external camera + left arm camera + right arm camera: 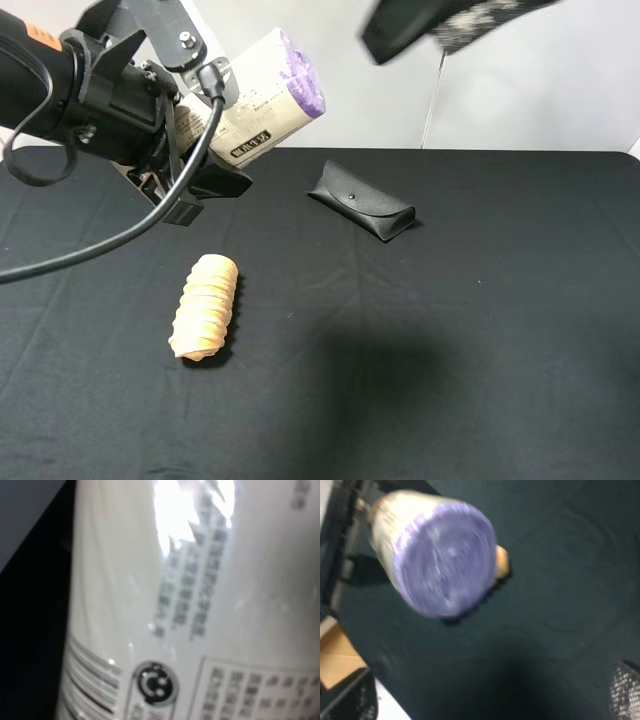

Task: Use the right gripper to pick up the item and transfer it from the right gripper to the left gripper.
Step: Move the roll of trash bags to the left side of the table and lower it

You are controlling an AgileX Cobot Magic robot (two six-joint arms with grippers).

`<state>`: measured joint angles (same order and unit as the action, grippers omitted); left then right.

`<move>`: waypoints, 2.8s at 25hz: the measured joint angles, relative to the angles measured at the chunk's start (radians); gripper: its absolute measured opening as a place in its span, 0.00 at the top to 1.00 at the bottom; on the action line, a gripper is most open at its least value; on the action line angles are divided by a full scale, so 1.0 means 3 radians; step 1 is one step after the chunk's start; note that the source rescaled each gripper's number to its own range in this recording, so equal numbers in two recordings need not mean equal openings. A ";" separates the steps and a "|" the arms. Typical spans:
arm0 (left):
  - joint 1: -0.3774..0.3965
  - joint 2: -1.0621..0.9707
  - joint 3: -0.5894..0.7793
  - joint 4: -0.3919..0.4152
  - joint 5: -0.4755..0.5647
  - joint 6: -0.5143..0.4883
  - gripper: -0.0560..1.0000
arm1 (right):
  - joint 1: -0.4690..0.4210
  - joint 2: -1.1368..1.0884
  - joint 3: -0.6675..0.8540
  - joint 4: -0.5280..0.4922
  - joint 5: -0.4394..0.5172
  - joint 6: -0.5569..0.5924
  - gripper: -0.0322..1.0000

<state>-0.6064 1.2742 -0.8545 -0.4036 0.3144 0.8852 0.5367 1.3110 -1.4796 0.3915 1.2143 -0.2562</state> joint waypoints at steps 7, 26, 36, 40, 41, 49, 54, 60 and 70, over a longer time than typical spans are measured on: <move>0.0000 0.0000 0.0000 0.0000 0.0000 0.0000 0.92 | 0.0000 -0.0970 0.0897 -0.0563 0.0010 0.0169 0.01; 0.0000 0.0000 0.0000 0.0005 0.0000 0.0000 0.92 | 0.0000 -0.3565 0.2595 -0.1328 -0.0148 0.0854 0.01; 0.0000 0.0000 0.0000 0.0005 0.0000 0.0000 0.92 | 0.0000 -0.4382 0.3169 -0.1377 -0.0358 0.0896 0.01; 0.0000 0.0000 0.0000 0.0005 0.0000 0.0000 0.92 | 0.0000 -0.4389 0.3251 -0.1377 -0.0525 0.0954 0.01; 0.0000 0.0000 0.0000 0.0005 0.0000 0.0000 0.92 | 0.0000 -0.4390 0.3279 -0.1377 -0.0559 0.0963 0.01; 0.0000 0.0000 0.0000 0.0005 0.0000 0.0000 0.92 | 0.0000 -0.4390 0.3302 -0.1377 -0.0605 0.0975 0.01; 0.0000 0.0000 0.0000 0.0005 0.0000 0.0000 0.92 | 0.0000 -0.4390 0.3302 -0.1377 -0.0611 0.0975 0.01; 0.0000 0.0000 0.0000 0.0005 0.0000 0.0000 0.92 | -0.0366 -0.4390 0.3302 -0.1377 -0.0612 0.0975 0.01; 0.0000 0.0000 0.0000 0.0005 0.0000 -0.0014 0.92 | -0.1408 -0.4390 0.3302 -0.1377 -0.0615 0.0975 0.01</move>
<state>-0.6064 1.2742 -0.8545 -0.4023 0.3144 0.8810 0.1143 -0.0060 -0.4888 -0.0216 1.0299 0.0364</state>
